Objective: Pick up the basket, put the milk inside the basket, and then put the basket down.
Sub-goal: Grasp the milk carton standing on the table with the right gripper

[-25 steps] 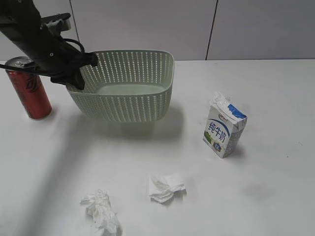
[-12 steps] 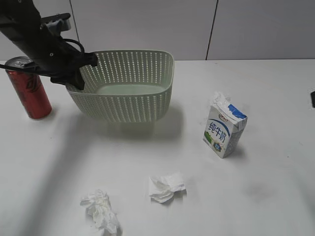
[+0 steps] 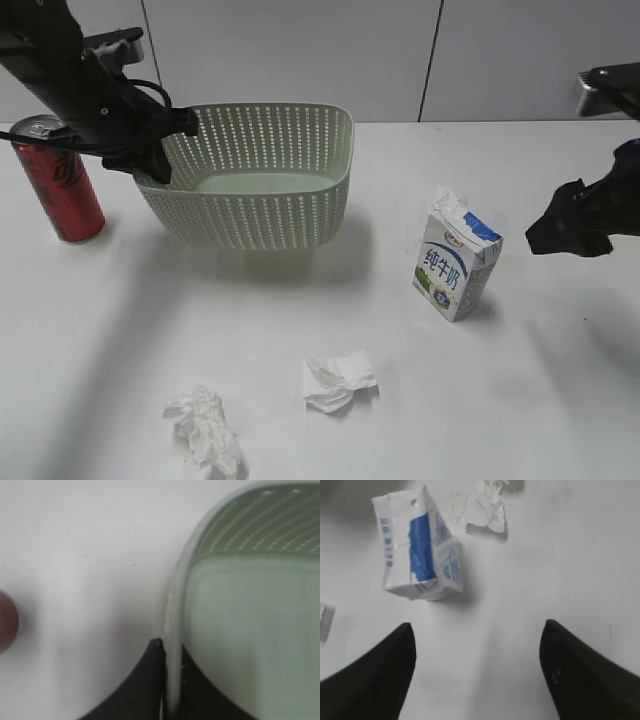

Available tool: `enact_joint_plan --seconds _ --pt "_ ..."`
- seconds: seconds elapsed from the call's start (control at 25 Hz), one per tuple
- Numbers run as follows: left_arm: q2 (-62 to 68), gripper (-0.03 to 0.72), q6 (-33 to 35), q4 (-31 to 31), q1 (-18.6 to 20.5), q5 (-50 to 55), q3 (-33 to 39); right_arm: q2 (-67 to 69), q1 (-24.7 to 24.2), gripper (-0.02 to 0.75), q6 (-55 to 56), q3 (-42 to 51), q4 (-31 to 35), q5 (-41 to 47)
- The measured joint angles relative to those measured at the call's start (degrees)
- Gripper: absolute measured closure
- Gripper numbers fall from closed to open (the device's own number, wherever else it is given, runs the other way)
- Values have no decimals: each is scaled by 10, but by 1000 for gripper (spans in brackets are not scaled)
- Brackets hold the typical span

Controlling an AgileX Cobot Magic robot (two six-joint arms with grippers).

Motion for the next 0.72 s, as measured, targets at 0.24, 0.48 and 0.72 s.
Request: enact_joint_plan --seconds 0.24,0.48,0.72 --pt "0 685 0 0 0 4 0 85 0 156 4 0 -1 -74" --pt "0 685 0 0 0 5 0 159 1 347 4 -1 16 -107" --pt "0 685 0 0 0 5 0 178 1 737 4 -2 26 -116"
